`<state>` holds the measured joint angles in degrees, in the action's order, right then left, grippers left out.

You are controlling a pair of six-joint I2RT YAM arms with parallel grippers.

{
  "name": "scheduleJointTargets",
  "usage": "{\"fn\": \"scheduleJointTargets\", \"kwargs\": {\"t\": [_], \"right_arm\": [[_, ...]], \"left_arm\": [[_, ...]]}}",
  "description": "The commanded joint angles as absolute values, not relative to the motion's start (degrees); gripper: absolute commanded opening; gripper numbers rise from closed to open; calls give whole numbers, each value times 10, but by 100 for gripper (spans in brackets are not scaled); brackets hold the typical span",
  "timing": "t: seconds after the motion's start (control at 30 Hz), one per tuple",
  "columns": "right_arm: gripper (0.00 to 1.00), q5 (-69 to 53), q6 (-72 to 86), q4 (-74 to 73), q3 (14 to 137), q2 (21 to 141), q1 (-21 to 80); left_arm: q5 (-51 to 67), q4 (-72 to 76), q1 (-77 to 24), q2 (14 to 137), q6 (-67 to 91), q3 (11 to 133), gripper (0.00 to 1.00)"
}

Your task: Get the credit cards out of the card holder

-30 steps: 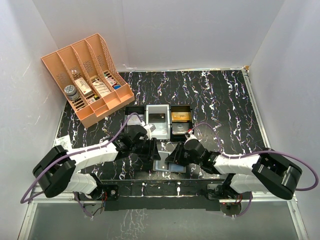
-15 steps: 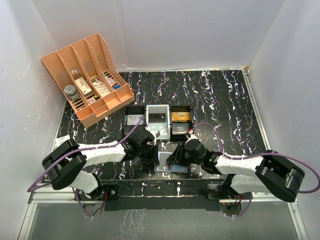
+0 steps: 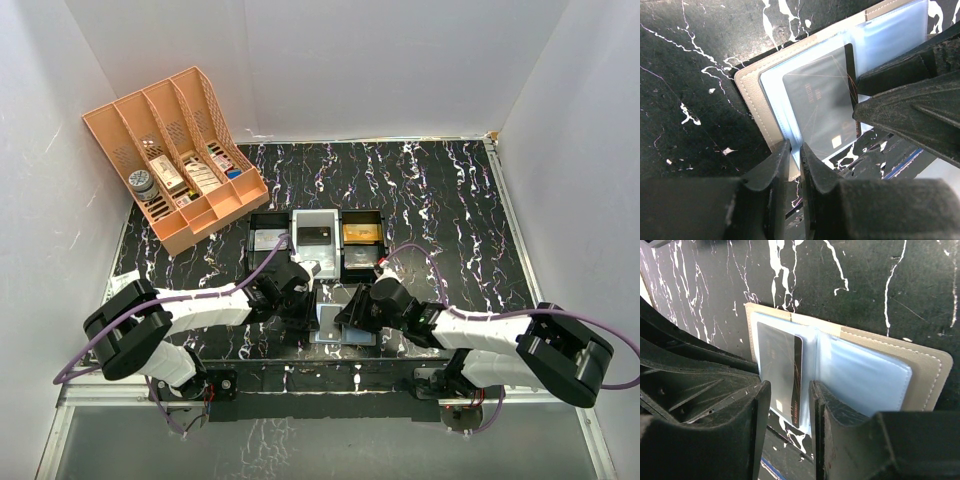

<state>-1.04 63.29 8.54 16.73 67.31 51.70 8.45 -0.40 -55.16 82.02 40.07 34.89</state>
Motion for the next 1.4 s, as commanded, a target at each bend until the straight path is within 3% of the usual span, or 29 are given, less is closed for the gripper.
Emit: {"fn": "scheduleJointTargets", "kwargs": {"t": [0.0,0.23,0.33,0.4,0.53,1.0,1.23,1.37], "right_arm": [[32,-11,635,118,146,676,518],[27,-67,641,211,128,710,517],[15,-79,653,256,116,707,517],[13,-80,655,253,116,703,517],[1,-61,646,205,121,679,517],[0,-35,619,112,126,627,512],[1,-47,646,167,113,658,512],[2,-14,656,123,123,637,511]], "left_arm": [[76,-26,-557,822,397,343,14],[80,-3,-559,830,414,331,11],[70,-8,-560,832,425,324,4],[68,-9,-560,830,432,317,0],[54,-25,-560,825,438,311,0],[-41,-72,-561,661,446,289,0],[17,52,-566,641,438,306,27],[64,87,-567,692,467,324,31]]}}
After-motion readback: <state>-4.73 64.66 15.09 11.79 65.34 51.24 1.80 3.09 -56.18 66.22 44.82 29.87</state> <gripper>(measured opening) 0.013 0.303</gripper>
